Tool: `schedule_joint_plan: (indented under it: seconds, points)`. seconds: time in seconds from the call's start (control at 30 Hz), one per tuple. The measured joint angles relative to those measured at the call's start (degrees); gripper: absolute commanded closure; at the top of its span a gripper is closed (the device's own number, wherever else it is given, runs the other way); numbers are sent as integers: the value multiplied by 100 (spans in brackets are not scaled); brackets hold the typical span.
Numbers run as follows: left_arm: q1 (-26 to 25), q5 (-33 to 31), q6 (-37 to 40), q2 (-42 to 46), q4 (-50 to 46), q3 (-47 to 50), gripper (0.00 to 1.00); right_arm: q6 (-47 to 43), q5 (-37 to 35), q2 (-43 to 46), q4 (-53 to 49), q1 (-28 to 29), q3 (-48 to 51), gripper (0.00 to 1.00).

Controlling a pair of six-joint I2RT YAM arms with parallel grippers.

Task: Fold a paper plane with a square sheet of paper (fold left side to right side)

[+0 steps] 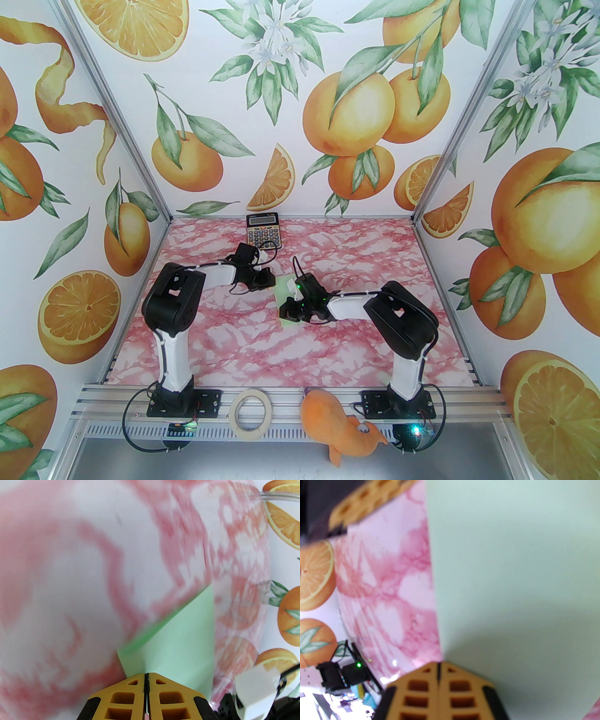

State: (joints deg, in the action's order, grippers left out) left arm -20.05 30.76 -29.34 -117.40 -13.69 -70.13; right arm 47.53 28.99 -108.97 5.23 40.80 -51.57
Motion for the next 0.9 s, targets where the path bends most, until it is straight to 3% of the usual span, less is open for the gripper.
schedule_joint_plan:
  seconds: [0.47,0.77,0.9]
  points:
    - [162,297,348,-686,-883,-1172,90,15,-2,13,136,0,66,100]
    - [415,-42,439,-743,-916,-1493,85,22,-11,81,-92,11,-7,100]
    - [389,-92,437,-435,-960,-1364,84,24,-57,133,-358,11,-63,91]
